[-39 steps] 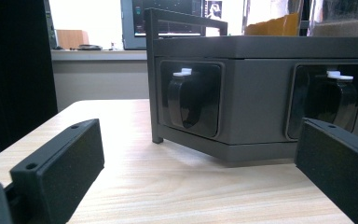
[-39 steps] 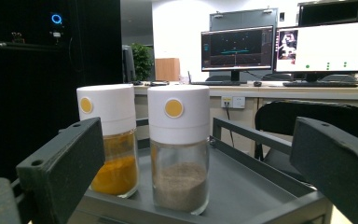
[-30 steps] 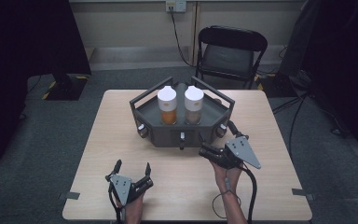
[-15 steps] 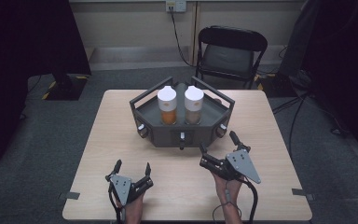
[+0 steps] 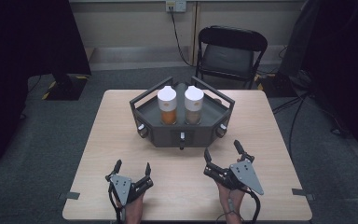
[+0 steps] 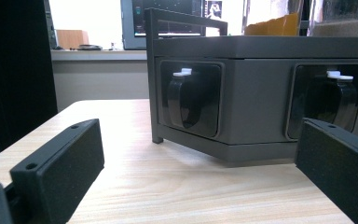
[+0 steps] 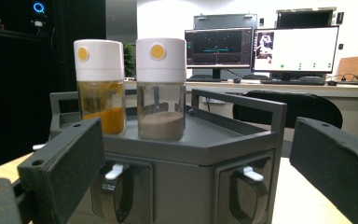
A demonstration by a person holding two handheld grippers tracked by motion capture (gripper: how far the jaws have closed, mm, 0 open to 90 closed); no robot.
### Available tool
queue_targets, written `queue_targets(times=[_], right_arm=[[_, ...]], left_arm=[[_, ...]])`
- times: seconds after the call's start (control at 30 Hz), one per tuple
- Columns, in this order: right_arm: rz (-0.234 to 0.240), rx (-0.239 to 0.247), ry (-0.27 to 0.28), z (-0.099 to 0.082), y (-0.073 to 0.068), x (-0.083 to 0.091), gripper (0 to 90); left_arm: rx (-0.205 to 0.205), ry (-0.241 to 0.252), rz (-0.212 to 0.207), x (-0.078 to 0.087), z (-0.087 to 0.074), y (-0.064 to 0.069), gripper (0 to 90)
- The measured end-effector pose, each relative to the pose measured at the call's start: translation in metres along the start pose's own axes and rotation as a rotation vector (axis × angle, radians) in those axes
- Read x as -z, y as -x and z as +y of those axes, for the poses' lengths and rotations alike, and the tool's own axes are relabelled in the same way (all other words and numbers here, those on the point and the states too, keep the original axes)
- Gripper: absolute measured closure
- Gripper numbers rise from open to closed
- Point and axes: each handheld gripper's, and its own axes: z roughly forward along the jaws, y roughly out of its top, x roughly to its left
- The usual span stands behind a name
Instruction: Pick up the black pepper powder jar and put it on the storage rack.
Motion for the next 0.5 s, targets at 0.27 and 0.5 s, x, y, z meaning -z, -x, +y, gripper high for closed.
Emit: queue_targets(times=[0.27, 0.5], right_arm=[[-0.012, 0.004, -0.014, -0.012, 0.003, 0.009, 1.6], [-0.025, -0.006, -0.031, -0.023, 0.004, 0.016, 1.6]], left_arm=[[0.000, 0.000, 0.000, 0.000, 0.000, 0.000, 0.8], [0.000, 0.000, 0.000, 0.000, 0.000, 0.000, 0.7]])
